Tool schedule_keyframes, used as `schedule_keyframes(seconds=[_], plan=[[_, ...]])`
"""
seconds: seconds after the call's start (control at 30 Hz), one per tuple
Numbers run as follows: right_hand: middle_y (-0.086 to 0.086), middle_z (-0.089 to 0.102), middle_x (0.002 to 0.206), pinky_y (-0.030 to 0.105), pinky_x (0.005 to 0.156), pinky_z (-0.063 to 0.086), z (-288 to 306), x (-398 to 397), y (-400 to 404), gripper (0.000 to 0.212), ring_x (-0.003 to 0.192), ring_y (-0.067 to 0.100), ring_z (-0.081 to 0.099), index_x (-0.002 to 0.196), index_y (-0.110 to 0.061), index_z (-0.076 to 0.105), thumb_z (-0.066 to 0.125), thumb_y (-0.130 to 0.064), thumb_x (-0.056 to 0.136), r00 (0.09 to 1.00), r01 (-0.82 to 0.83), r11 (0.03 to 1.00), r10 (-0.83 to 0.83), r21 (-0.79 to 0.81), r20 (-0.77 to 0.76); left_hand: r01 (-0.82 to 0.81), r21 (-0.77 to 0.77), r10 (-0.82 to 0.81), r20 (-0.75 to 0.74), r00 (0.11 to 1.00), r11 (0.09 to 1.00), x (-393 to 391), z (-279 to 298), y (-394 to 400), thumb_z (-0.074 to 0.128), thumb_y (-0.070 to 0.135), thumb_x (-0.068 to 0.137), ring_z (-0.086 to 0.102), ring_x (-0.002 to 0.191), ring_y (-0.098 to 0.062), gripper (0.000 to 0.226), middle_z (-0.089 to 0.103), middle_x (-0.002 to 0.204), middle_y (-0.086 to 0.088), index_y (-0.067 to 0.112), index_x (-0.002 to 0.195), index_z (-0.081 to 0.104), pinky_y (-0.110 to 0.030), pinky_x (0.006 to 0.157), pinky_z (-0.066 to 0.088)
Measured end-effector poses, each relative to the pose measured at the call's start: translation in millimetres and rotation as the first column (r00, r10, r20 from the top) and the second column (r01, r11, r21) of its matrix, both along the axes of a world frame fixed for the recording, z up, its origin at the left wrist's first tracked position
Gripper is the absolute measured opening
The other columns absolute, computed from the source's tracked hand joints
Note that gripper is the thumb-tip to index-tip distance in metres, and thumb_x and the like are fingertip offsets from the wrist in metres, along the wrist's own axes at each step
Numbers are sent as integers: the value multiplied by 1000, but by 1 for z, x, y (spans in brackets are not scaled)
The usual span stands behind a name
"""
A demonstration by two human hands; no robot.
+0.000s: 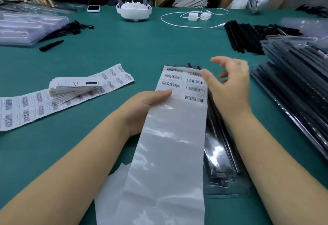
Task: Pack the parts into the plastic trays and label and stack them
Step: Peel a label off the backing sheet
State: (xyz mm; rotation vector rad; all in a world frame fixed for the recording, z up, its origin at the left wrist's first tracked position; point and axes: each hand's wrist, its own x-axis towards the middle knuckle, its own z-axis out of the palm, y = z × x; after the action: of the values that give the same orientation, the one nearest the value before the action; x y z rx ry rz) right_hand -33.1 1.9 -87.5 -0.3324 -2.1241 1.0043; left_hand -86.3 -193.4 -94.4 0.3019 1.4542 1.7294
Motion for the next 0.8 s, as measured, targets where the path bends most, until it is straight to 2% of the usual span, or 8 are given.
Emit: schedule_keyframes(seconds=[0.07,0.13,0.2,0.3,0.43,0.53,0.63,0.8], plan=[[-12,52,93,19,82,41,5,5,-2,14,90,12,51,94,-27,70,69,-34,83,998,-63,986,63,155,10,-6,43,5,38,999,999,-2,-3,-1,60,33,76,71,77,-23,30,73,88,-10,10,84,78,-29,65,57],[-7,61,84,17,80,39,6,10,-10,14,88,14,52,86,-24,75,69,-36,80,987,-161,955,156,249,40,-20,98,16,35,999,995,-3,-5,0,57,31,80,69,88,-26,35,71,100,-14,5,96,74,-31,75,56],[-3,65,83,14,81,36,4,11,-17,17,86,17,52,84,-20,77,72,-36,78,970,-245,921,231,304,80,-63,136,66,-19,998,989,-4,-9,3,55,29,83,66,97,-30,40,68,109,-18,-1,108,66,-34,82,54],[-2,68,88,12,82,34,3,10,-20,27,86,19,52,92,-17,76,76,-37,75,943,-332,863,292,380,160,-142,135,159,-122,980,981,-9,-12,3,58,24,87,66,94,-35,38,67,107,-24,-6,109,64,-39,81,54],[-6,68,83,24,76,39,2,10,-22,24,81,23,54,94,-16,76,75,-33,77,931,-363,840,312,403,190,-124,122,144,-170,975,985,-11,-15,3,65,18,78,69,77,-27,19,72,89,-16,5,88,75,-32,68,56],[-7,70,85,30,79,42,3,10,-21,20,83,21,55,95,-19,76,74,-32,80,932,-352,871,294,342,210,-94,128,118,-200,973,987,-10,-15,5,63,9,80,70,78,-25,16,73,89,-13,9,88,77,-31,69,56],[-15,66,83,29,82,43,5,12,-21,19,84,14,57,95,-20,77,73,-32,81,937,-328,896,267,299,225,-112,131,136,-192,972,985,-10,-15,7,59,7,85,70,77,-26,19,73,89,-14,10,87,77,-34,72,57],[-15,65,82,27,83,42,8,13,-24,18,87,12,58,95,-24,76,68,-36,84,923,-315,882,198,350,331,-143,74,157,-238,958,987,-8,-15,9,58,4,87,69,73,-25,18,72,83,-16,6,84,75,-35,71,57]])
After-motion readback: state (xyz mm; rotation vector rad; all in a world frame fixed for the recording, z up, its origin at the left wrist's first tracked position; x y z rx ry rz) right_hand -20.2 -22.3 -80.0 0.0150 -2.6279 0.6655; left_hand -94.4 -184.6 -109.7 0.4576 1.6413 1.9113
